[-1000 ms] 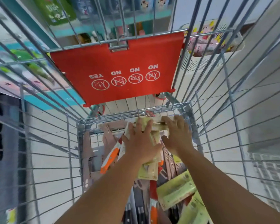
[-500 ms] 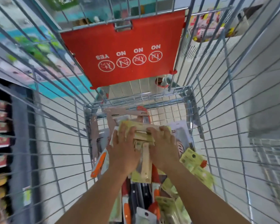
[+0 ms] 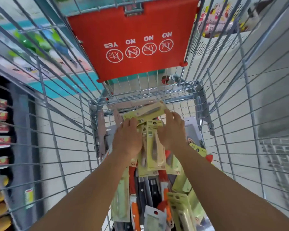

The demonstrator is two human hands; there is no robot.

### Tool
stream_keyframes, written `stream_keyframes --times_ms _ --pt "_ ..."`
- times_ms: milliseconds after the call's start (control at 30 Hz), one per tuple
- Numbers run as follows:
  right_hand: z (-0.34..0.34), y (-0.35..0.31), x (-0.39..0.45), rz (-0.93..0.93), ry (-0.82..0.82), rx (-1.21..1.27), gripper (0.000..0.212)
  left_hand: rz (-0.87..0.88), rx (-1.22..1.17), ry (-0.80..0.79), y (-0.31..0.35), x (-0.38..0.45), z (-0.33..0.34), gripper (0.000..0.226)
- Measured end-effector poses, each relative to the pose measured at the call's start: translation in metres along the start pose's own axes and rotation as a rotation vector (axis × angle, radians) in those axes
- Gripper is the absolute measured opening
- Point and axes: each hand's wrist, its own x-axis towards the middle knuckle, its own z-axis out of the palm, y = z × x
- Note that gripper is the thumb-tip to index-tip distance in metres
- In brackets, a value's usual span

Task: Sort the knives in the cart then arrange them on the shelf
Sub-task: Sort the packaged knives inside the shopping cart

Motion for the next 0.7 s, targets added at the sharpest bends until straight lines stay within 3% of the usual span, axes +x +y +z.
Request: stream_keyframes --times_ms 100,200,367,567,700 --pt "-0.002 0.000 0.007 -0.004 -0.082 -0.032 0.051 0.001 0.036 -0.027 0.001 0.015 -0.006 0.049" --pt "-0.005 -0.001 -0.006 -0.001 -0.099 0.017 0.058 0.001 0.059 -0.010 0.001 0.031 -0.008 0.045" --pt "-0.001 -0.003 -0.026 -0.038 -0.155 -0.103 0.070 0.005 0.029 -0.044 0.003 0.045 -0.014 0.037" --pt "0.000 -0.002 -0.016 0.097 -0.036 -0.010 0.057 0.030 0.034 -0.043 0.000 0.046 -0.017 0.063" --pt "0.000 0.005 -0.017 0.107 0.069 0.166 0.017 0.127 -0.011 0.044 -0.001 0.041 -0.023 0.060"
